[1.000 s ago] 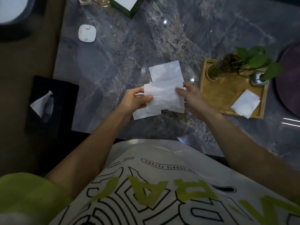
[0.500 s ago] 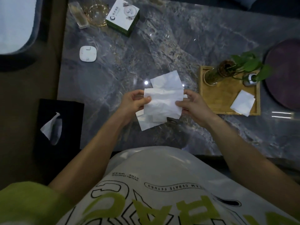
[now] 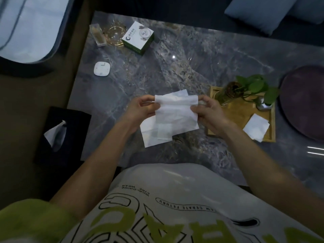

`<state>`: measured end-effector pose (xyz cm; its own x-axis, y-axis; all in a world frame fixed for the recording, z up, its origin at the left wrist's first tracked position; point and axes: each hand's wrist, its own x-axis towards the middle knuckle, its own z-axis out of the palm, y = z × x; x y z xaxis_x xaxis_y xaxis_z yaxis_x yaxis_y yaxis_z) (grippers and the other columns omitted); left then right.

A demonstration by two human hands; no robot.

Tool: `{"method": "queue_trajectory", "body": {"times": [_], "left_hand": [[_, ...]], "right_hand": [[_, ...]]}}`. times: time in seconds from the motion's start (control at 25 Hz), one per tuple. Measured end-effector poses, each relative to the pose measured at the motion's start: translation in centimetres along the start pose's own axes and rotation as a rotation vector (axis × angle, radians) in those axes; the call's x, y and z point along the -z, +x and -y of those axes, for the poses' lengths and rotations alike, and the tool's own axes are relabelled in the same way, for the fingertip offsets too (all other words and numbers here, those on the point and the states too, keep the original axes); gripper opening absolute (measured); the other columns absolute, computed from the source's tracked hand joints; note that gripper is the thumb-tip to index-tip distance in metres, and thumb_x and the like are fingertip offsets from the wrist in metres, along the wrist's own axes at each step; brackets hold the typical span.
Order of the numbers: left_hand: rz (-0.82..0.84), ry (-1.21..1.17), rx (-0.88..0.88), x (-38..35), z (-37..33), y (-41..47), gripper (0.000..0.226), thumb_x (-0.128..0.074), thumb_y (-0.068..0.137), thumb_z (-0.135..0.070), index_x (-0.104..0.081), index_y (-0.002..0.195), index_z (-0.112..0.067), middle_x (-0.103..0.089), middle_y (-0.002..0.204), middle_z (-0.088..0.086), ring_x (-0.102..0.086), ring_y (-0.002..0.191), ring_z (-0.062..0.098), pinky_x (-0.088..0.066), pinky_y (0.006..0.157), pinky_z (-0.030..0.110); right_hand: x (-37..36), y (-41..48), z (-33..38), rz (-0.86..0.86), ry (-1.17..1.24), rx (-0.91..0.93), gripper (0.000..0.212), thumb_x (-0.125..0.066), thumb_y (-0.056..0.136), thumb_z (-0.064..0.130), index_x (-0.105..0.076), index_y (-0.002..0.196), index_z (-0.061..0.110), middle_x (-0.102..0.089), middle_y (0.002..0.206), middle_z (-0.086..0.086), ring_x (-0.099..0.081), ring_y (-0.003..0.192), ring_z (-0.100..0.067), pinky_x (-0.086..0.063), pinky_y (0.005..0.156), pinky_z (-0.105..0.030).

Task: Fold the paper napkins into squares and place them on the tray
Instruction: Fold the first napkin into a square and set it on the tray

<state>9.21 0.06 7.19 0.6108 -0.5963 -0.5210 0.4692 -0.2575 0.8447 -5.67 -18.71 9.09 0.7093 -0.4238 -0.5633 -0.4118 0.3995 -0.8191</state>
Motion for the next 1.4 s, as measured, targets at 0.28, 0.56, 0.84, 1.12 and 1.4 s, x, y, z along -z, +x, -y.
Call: {"method": "queue_trajectory", "body": {"times": [0.28,0.56,0.84,1.12,1.4], "left_hand": [[0.026,-0.013,-0.064,-1.7,-1.3,-0.8,0.022,-0.064,0.087,0.005,-0.070,0.084,-0.015,-0.076,0.078,-0.005,-0.072,0.075,0.012,-0.058,0.068,0.025],[-0.007,-0.006,-0.203,0.1,-2.5,-0.9,0.027,-0.066,0.085,0.001,-0.078,0.078,-0.023,-0.077,0.080,-0.004,-0.070,0.075,0.013,-0.055,0.071,0.028],[0.005,0.127,-0.366,1.0,-4.7,-1.0,0.057,-0.052,0.080,0.019,-0.077,0.063,-0.028,-0.076,0.080,-0.012,-0.070,0.083,0.005,-0.054,0.073,0.021],[-0.013,-0.022,-0.208,0.2,-6.1,-1.4,0.023,-0.044,0.097,-0.014,-0.067,0.094,-0.016,-0.074,0.091,0.006,-0.069,0.085,0.021,-0.054,0.073,0.032],[0.108,0.284,-0.306,-0.8,-6.7,-2.0,0.010,-0.075,0.083,-0.020,-0.075,0.092,-0.025,-0.076,0.088,-0.007,-0.071,0.083,0.005,-0.051,0.070,0.016]], "right_hand": [[1.3,-0.6,1.1,0.001,0.021,0.035,0.021,-0.060,0.087,-0.009,-0.063,0.090,0.011,-0.066,0.086,-0.007,-0.064,0.073,-0.019,-0.056,0.065,-0.029],[-0.4,-0.6,2.8,0.015,0.102,0.108,0.027,-0.055,0.086,-0.016,-0.068,0.080,0.007,-0.075,0.075,0.000,-0.072,0.069,-0.013,-0.060,0.066,-0.026],[-1.7,-0.5,4.1,-0.019,-0.066,0.271,0.046,-0.048,0.085,-0.020,-0.071,0.063,0.013,-0.067,0.065,0.003,-0.063,0.064,-0.011,-0.050,0.057,-0.025],[-1.8,-0.3,3.9,-0.039,-0.080,0.327,0.049,-0.048,0.086,-0.015,-0.071,0.060,0.021,-0.060,0.068,-0.004,-0.049,0.076,-0.030,-0.037,0.063,-0.037],[-2.1,-1.5,4.1,-0.019,-0.130,0.337,0.053,-0.046,0.086,-0.015,-0.070,0.058,0.024,-0.055,0.074,-0.011,-0.046,0.075,-0.028,-0.033,0.060,-0.034]]}}
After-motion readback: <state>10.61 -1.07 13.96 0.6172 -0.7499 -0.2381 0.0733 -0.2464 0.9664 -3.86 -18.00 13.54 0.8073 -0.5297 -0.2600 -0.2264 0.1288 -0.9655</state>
